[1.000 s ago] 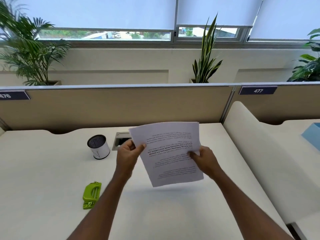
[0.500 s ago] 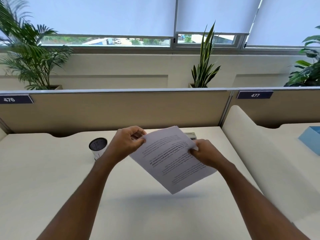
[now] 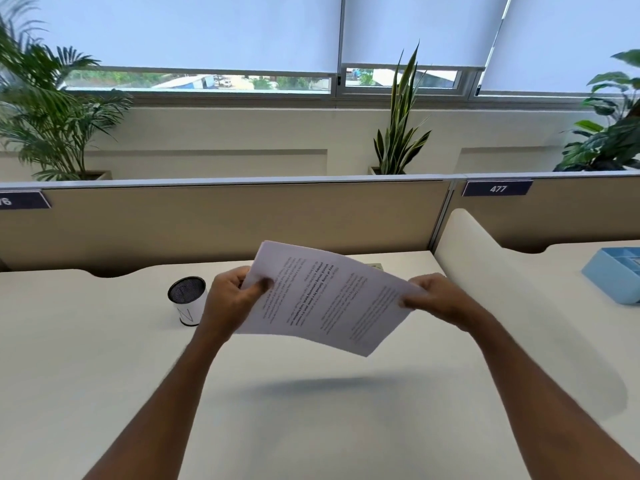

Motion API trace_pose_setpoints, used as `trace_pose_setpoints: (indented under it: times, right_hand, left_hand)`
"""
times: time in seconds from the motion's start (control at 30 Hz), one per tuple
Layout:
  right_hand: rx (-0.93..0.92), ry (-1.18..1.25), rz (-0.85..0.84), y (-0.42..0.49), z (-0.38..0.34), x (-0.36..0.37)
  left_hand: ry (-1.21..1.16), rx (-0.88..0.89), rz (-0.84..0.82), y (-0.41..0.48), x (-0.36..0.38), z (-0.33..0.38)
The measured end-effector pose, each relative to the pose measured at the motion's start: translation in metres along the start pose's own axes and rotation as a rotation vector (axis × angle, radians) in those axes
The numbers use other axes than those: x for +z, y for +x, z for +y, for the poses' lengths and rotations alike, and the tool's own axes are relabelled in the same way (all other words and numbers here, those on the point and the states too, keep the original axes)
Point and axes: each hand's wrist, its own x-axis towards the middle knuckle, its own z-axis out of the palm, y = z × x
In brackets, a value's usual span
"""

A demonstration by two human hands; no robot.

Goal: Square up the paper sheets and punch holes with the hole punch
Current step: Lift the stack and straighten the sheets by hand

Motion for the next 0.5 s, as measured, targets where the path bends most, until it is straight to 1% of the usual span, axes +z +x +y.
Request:
trace_pose_setpoints:
  times: [0.1, 0.17, 0.2, 0.3, 0.4, 0.5]
  right_hand:
    - [-0.087, 0.427, 0.145, -0.001, 0.003, 0.012]
    - [-0.139, 0.611, 0.245, 0.001, 0.005, 0.026]
    - [-0.163, 0.657, 0.272, 0.001, 0.006, 0.032]
    - [-0.195, 0.718, 0.307, 0.001, 0.008, 0.053]
    - [-0.135, 0.678, 0.338, -0.002, 0.02, 0.074]
    - [-0.05, 0.595, 0.325, -0.008, 0.043, 0.1]
  left_hand:
    - [-0.108, -0.072, 0.082, -0.004, 0.005, -0.012]
    - [-0.158, -0.105, 0.107, -0.009, 0.01, -0.02]
    - [-0.189, -0.122, 0.102, -0.012, 0.014, -0.024]
    - [-0.224, -0.175, 0.083, -0.026, 0.028, -0.038]
    - [-0.216, -0.27, 0.099, -0.043, 0.042, -0.064]
    - [-0.151, -0.328, 0.067, -0.063, 0.055, -0.092]
